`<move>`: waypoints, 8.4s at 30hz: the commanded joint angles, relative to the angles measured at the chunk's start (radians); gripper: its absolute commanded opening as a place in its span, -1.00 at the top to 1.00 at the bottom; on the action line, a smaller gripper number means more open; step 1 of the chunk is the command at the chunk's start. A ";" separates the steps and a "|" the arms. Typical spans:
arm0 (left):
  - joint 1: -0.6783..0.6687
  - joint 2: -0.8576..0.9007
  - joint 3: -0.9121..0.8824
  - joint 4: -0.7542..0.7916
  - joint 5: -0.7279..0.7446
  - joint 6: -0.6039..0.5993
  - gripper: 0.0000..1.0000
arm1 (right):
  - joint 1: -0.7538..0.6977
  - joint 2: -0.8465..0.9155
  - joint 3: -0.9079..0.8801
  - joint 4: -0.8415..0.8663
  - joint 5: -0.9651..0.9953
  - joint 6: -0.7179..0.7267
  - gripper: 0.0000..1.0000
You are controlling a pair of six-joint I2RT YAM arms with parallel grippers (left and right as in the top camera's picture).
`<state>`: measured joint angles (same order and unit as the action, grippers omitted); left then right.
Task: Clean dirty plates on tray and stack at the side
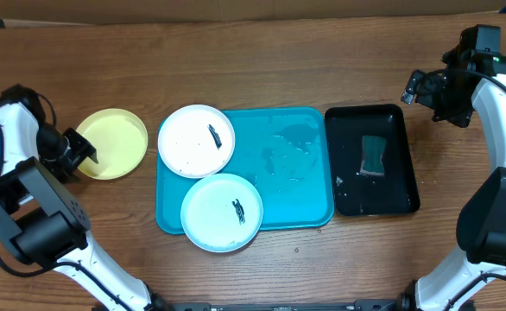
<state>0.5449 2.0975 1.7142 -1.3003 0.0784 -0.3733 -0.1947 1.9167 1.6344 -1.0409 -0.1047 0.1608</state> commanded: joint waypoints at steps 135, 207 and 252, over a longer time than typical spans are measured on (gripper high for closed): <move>-0.815 -0.252 -0.180 0.201 0.192 -0.019 0.03 | 0.001 -0.006 0.010 0.004 -0.001 0.004 -1.00; -0.949 -0.252 -0.193 0.220 0.033 -0.069 0.89 | 0.349 0.021 -0.222 -0.005 0.219 0.037 -0.47; -0.949 -0.226 -0.194 0.253 -0.100 -0.137 0.35 | 0.319 0.021 -0.340 0.086 0.238 0.146 0.91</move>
<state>-0.4061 1.8671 1.5124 -1.0573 0.0311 -0.4778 0.1307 1.9350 1.2991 -0.9588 0.1368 0.3035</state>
